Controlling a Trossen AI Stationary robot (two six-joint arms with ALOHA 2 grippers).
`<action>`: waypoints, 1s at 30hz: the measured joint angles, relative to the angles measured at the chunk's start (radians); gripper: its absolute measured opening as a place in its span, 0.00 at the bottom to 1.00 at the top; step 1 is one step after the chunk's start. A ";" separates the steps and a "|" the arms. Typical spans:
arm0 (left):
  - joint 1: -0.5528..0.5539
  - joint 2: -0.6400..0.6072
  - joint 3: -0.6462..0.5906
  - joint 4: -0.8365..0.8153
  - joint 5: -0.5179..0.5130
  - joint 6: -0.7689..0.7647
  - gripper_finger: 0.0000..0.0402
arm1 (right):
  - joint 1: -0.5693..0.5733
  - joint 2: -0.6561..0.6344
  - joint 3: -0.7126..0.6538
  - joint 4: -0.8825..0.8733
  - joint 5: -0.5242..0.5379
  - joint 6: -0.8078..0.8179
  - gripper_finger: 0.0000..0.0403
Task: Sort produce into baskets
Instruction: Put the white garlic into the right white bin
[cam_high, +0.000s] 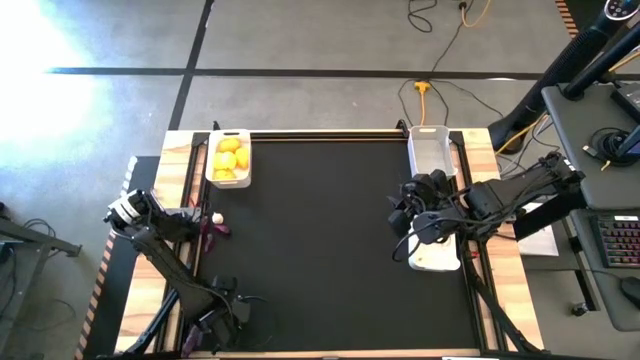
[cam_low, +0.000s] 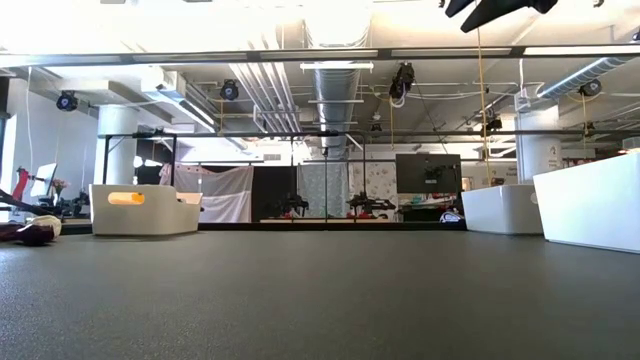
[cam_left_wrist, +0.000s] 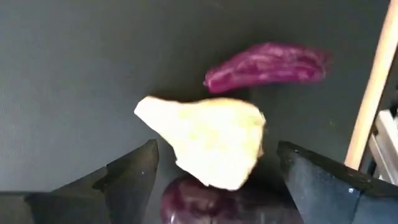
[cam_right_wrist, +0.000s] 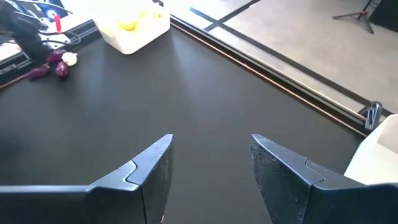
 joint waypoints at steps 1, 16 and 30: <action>0.001 0.000 -0.007 0.007 0.000 -0.005 0.77 | 0.000 0.001 0.000 0.000 0.000 0.000 0.50; 0.126 -0.044 -0.120 0.114 -0.053 -0.118 0.42 | 0.000 0.020 -0.001 0.005 -0.026 0.001 0.50; 0.737 -0.157 -0.069 0.297 -0.208 0.343 0.31 | 0.056 0.119 -0.073 0.010 -0.152 -0.138 0.50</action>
